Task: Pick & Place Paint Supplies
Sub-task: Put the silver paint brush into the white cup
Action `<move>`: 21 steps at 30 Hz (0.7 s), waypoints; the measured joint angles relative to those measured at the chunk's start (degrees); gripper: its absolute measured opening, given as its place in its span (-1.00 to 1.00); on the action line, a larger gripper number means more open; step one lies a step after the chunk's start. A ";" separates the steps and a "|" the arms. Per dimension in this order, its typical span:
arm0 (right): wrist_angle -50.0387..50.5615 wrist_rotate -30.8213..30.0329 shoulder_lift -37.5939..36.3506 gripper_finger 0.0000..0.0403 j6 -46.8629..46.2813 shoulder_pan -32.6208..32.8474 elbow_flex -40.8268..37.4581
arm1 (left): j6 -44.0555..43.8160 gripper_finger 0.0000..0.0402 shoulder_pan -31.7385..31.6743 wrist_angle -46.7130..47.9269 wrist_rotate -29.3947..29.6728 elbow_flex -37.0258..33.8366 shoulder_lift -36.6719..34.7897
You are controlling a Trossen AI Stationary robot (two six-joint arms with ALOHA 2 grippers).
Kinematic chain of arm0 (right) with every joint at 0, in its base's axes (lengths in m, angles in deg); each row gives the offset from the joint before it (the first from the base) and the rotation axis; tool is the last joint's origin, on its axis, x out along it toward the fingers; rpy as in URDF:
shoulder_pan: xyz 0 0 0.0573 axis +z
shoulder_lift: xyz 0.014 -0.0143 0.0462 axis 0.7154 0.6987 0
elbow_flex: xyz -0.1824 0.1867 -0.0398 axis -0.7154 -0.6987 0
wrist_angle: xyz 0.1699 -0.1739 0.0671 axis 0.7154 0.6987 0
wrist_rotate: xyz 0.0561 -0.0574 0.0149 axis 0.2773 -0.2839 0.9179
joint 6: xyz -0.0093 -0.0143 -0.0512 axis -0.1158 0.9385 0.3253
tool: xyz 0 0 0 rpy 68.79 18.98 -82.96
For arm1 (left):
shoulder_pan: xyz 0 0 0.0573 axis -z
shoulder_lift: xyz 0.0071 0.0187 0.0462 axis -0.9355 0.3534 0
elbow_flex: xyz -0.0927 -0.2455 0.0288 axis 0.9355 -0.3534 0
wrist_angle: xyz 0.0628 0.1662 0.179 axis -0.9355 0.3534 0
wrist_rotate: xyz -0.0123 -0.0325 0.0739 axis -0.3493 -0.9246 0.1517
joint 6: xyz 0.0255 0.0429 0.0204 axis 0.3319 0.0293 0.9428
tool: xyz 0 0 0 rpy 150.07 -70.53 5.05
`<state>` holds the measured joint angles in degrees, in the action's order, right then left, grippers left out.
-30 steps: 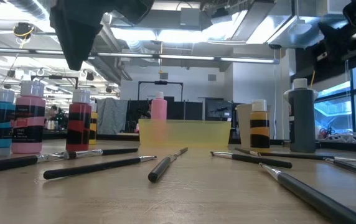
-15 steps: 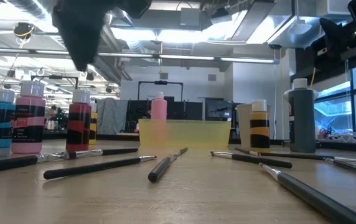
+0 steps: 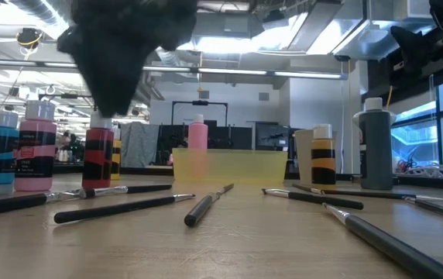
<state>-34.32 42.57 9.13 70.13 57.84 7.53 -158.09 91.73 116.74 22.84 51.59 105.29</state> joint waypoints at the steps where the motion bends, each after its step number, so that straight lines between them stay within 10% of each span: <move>1: 0.03 -0.02 0.01 0.13 -0.01 0.00 0.00 | 0.04 -0.29 -0.03 0.16 -0.67 0.00 0.76; 21: -0.01 -0.07 0.01 0.13 -0.35 0.00 0.02 | 1.99 -0.29 -1.06 -2.27 -1.36 -0.02 5.69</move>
<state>-34.33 42.50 9.14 69.78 57.84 7.56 -156.10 90.67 114.48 21.48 51.56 110.99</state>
